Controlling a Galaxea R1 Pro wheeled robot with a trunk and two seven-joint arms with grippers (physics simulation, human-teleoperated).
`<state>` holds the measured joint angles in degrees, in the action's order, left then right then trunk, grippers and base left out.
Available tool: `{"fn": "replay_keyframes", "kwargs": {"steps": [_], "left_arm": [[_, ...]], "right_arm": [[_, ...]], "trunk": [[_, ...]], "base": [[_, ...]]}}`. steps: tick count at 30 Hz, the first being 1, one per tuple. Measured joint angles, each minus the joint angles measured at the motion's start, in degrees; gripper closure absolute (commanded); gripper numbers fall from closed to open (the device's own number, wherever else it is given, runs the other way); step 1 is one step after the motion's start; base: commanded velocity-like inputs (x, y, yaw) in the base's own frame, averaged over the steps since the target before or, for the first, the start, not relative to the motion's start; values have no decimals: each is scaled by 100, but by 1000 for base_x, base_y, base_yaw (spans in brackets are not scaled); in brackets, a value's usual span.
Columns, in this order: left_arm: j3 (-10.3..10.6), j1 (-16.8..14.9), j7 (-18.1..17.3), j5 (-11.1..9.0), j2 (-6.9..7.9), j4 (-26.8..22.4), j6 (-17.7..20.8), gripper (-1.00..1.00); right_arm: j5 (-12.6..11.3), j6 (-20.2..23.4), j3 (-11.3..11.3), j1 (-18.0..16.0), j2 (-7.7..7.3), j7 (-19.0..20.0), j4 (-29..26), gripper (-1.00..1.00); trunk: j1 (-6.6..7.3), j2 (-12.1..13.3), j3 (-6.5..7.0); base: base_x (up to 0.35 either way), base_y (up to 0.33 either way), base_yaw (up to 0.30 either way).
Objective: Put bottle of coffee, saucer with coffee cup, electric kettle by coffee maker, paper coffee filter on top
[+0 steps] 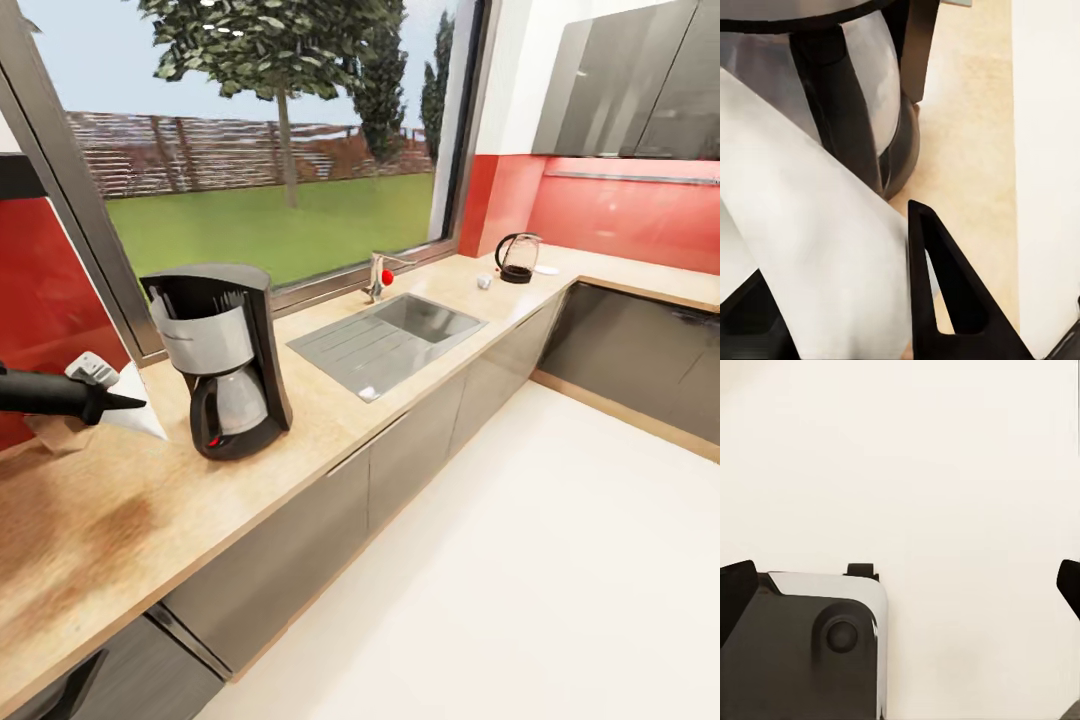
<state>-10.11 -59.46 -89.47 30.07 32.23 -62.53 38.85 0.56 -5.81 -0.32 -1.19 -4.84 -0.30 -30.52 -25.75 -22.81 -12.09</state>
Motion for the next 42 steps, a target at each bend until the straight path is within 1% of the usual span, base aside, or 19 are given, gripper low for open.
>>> {"fn": "replay_keyframes", "kwargs": {"steps": [5,13,16,24,25,27,28,30,32,33,36,37,39,41,42], "left_arm": [[-1,-28,0,28,-4,-2,1,100],[-1,-45,0,34,2,-9,-8,100],[4,-107,0,34,26,-10,-8,100],[4,-158,0,44,62,-15,-17,100],[4,-160,0,66,60,-16,-17,100],[0,-184,0,249,54,-18,-9,100],[2,-277,0,424,38,-13,-1,100],[5,-484,0,666,7,24,7,100],[8,-705,0,843,-10,55,16,100],[11,-811,0,900,-14,63,20,100],[28,-1151,-1,982,-24,74,29,100],[66,-1279,-1,993,-27,75,34,100],[238,-1543,-1,999,-29,82,42,100],[465,-1769,-1,996,-30,84,57,100],[520,-1827,-1,996,-30,85,65,100]], "right_arm": [[0,-1,0,-1,0,-1,2,-100],[0,-1,0,-1,0,-1,1,-100],[0,-1,0,-1,0,-1,1,-100],[0,0,0,-1,0,-1,1,-100],[0,0,0,-1,0,-1,1,-100],[0,0,0,-1,0,-1,1,-100],[0,0,0,-1,0,-1,1,-100],[0,0,0,-1,0,-1,1,-100],[0,0,0,-1,0,-1,1,-100],[0,0,0,-1,0,-1,1,-100],[0,0,0,-1,0,-1,1,-100],[0,0,0,-1,0,-1,1,-100],[0,0,0,-1,0,-1,1,-100],[0,0,0,-1,0,-1,1,-100],[0,0,0,-1,0,-1,1,-100]], "trunk": [[-2,1,0],[-4,1,0],[-4,0,0],[0,0,0],[0,0,0],[0,0,0],[0,0,0],[0,0,0],[0,0,0],[0,0,0],[0,-1,1],[0,0,1],[0,0,1],[0,0,1],[0,0,0]], "base": [[-177,31,-42],[-317,70,-5],[-303,56,0],[-56,9,0],[-3,0,0],[-1,0,0],[0,0,0],[0,0,0],[0,0,0],[0,0,0],[0,0,0],[0,0,0],[0,0,0],[0,0,0],[0,0,0]]}}
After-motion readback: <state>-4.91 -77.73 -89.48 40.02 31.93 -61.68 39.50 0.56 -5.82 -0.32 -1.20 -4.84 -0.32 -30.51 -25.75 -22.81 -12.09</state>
